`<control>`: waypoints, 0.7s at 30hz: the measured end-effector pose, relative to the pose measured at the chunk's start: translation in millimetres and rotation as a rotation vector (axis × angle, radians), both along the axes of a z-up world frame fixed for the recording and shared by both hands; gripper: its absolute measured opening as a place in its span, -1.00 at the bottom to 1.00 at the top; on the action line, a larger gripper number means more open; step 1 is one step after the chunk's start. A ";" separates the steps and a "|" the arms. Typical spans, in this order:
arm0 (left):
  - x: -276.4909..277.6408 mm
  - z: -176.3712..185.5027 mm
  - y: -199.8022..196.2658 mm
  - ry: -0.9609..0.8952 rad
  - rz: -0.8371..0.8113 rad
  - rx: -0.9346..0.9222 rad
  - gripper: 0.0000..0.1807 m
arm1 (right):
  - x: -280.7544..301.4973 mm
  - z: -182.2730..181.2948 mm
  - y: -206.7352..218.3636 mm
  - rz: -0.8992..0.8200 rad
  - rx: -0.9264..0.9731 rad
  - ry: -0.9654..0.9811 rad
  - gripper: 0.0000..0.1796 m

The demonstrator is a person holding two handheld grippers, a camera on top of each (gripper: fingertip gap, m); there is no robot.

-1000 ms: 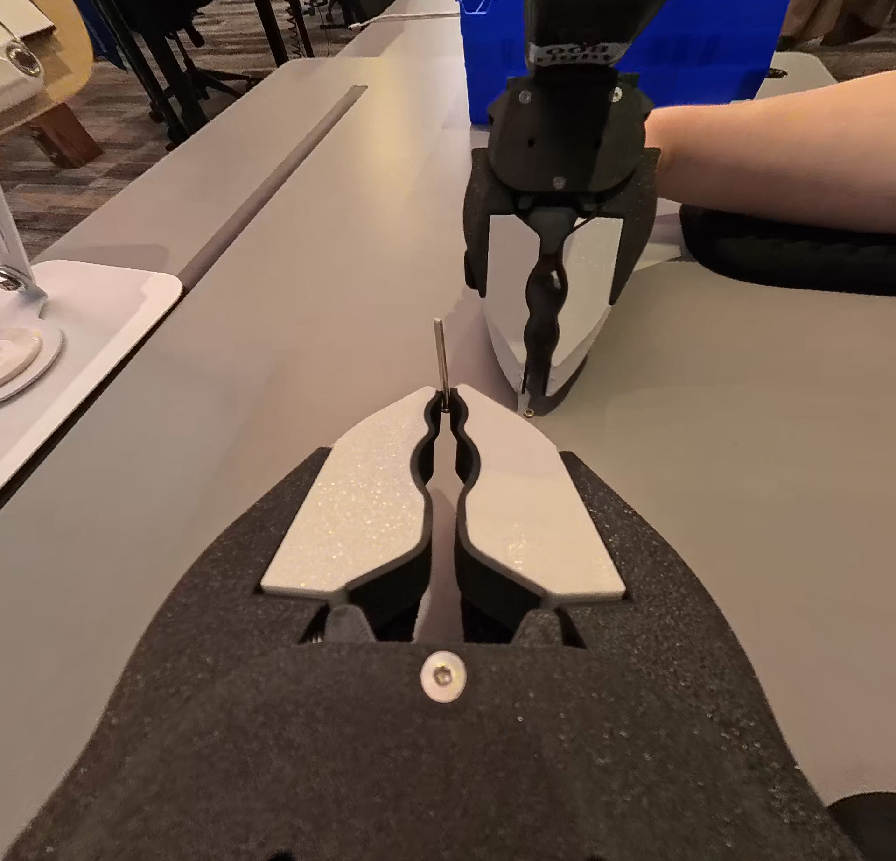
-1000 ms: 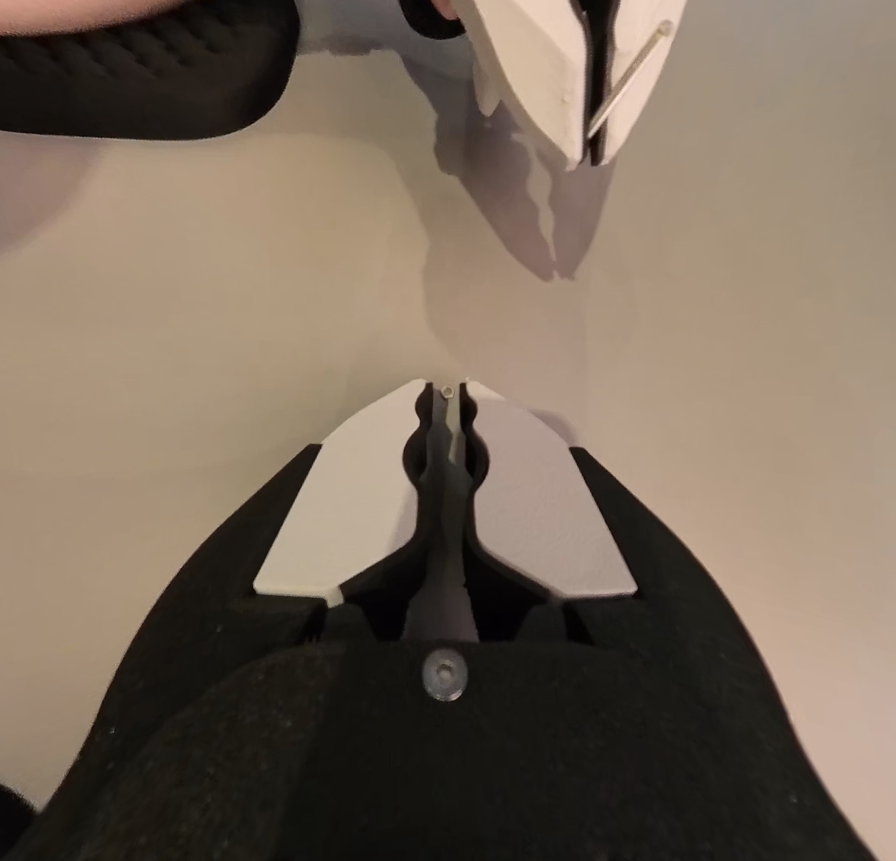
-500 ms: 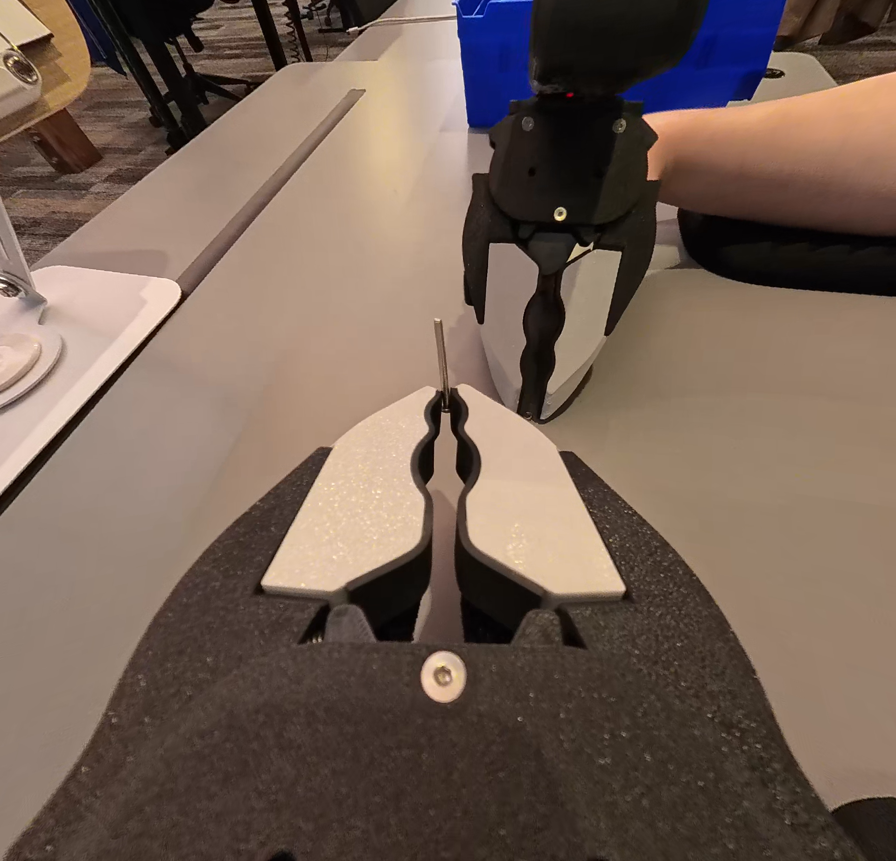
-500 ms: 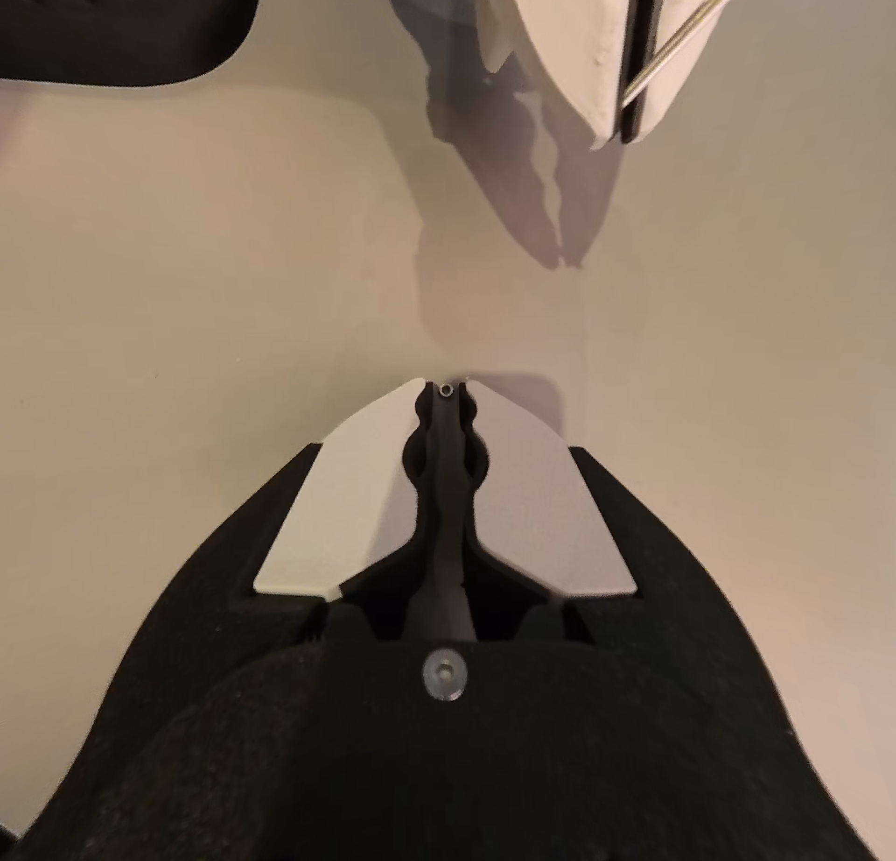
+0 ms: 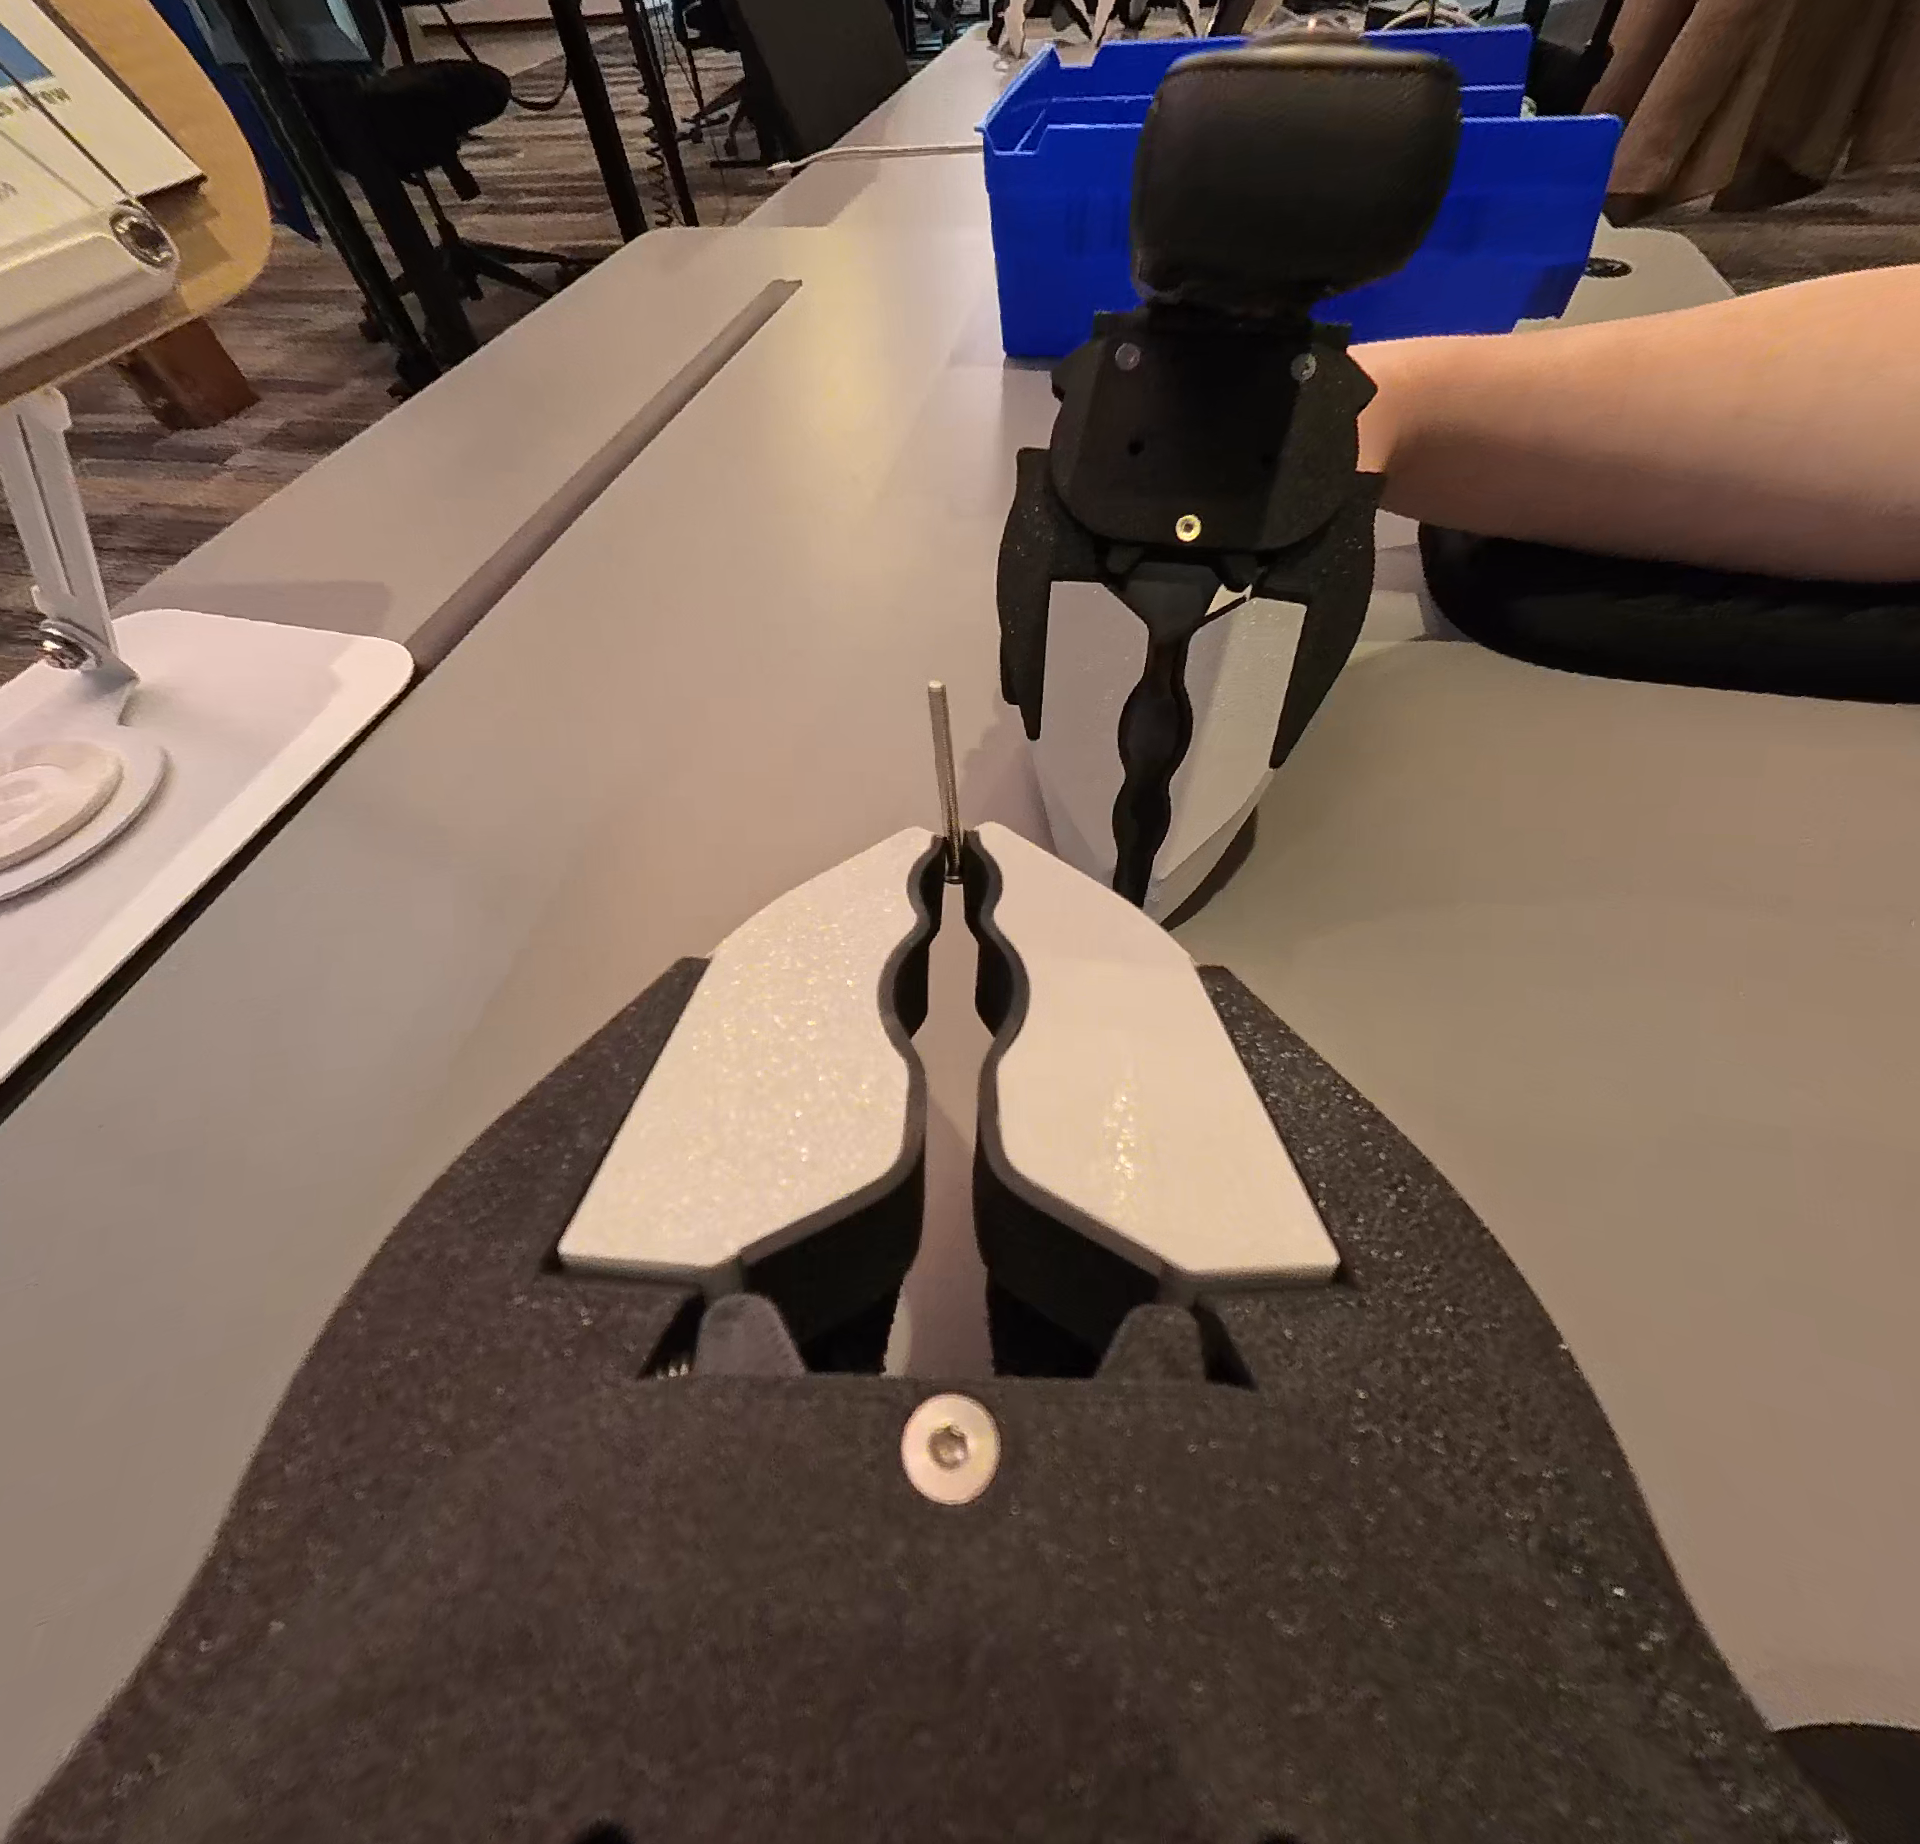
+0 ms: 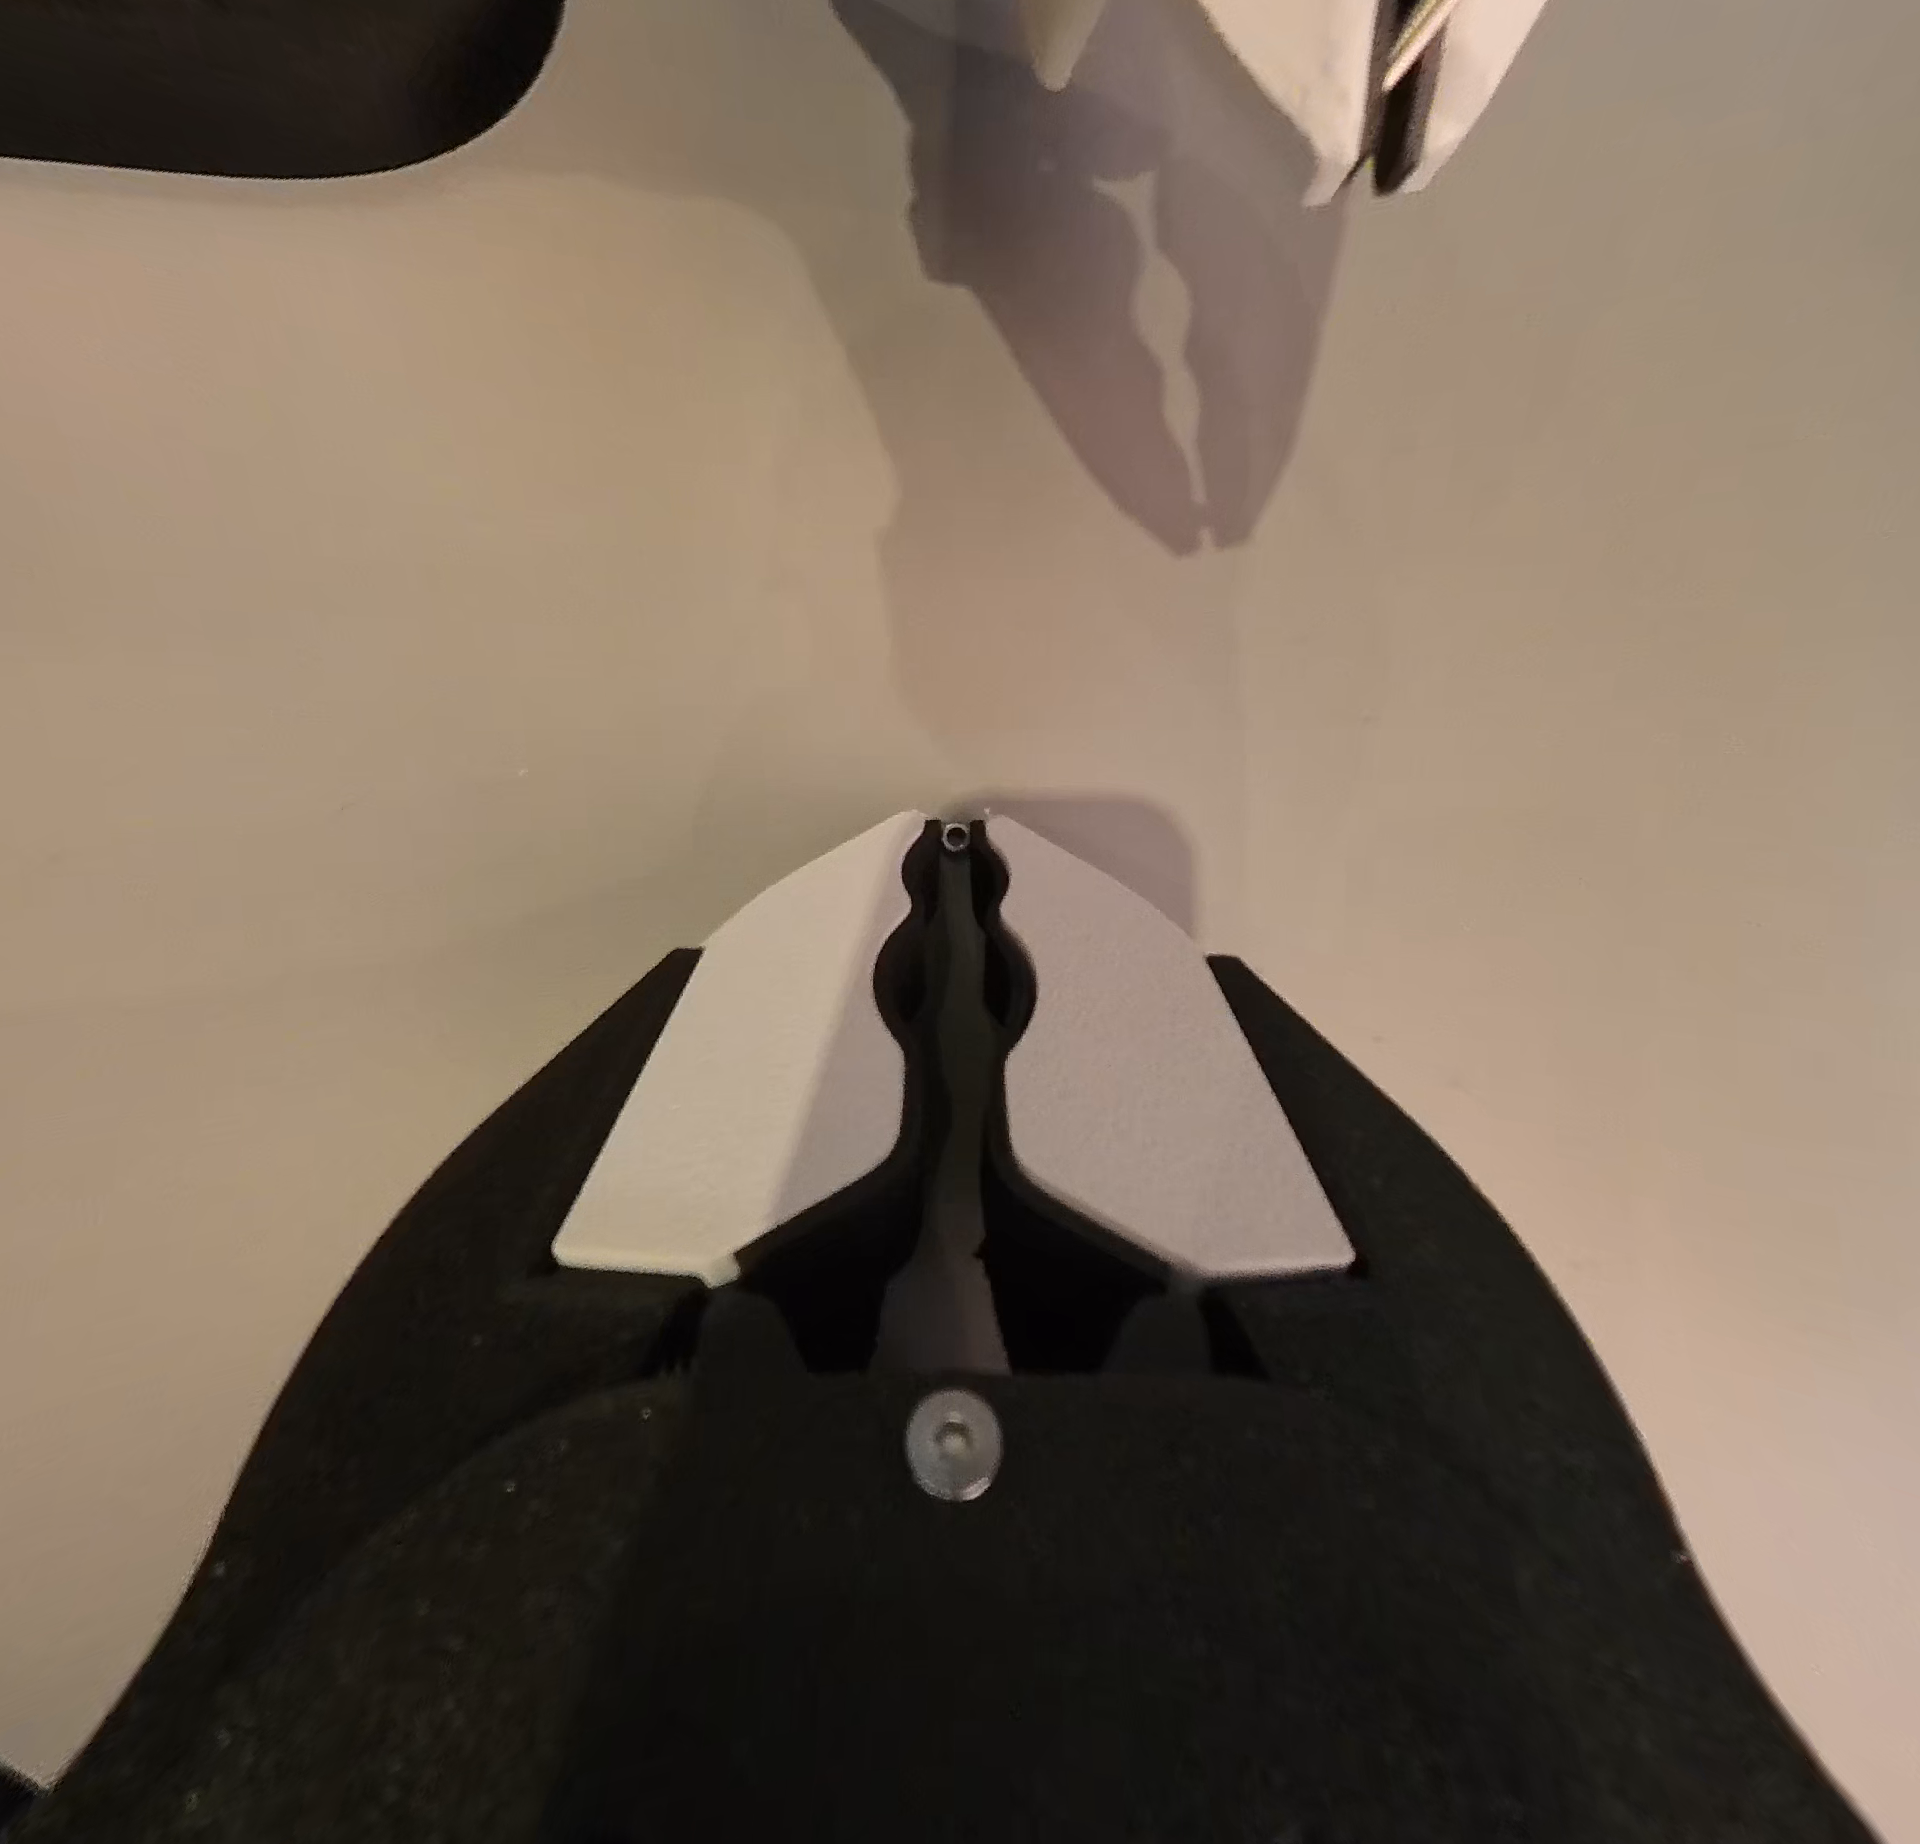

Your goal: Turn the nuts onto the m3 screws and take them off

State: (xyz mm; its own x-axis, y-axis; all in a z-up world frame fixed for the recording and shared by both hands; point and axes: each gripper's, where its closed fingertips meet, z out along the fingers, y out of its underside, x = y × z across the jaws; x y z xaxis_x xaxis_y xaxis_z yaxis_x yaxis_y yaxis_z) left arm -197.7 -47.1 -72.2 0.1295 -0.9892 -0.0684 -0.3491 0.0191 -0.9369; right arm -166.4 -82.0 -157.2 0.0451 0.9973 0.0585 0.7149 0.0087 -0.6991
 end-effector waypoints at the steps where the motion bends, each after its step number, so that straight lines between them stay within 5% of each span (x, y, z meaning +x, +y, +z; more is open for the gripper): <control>1: 0.6 -1.1 -0.9 0.004 -0.002 0.001 -0.97 | -0.1 0.0 -0.6 0.005 0.002 0.000 -0.94; 12: 3.4 -5.6 -7.3 0.036 0.002 0.013 -0.97 | 1.6 10.5 -4.6 0.021 0.000 0.038 -0.95; 21: 14.1 -10.6 -17.7 0.072 -0.042 0.016 -0.97 | 5.0 97.1 -9.5 0.011 0.050 0.379 -0.95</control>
State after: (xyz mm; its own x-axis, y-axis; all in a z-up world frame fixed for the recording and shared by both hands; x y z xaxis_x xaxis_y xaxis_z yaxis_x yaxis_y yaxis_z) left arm -183.6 -64.7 -82.7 0.0818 -0.9924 -0.0918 -0.4145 0.0499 -0.9087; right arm -161.4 -91.5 -60.1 0.0621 0.9941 0.0885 0.4057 0.0559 -0.9123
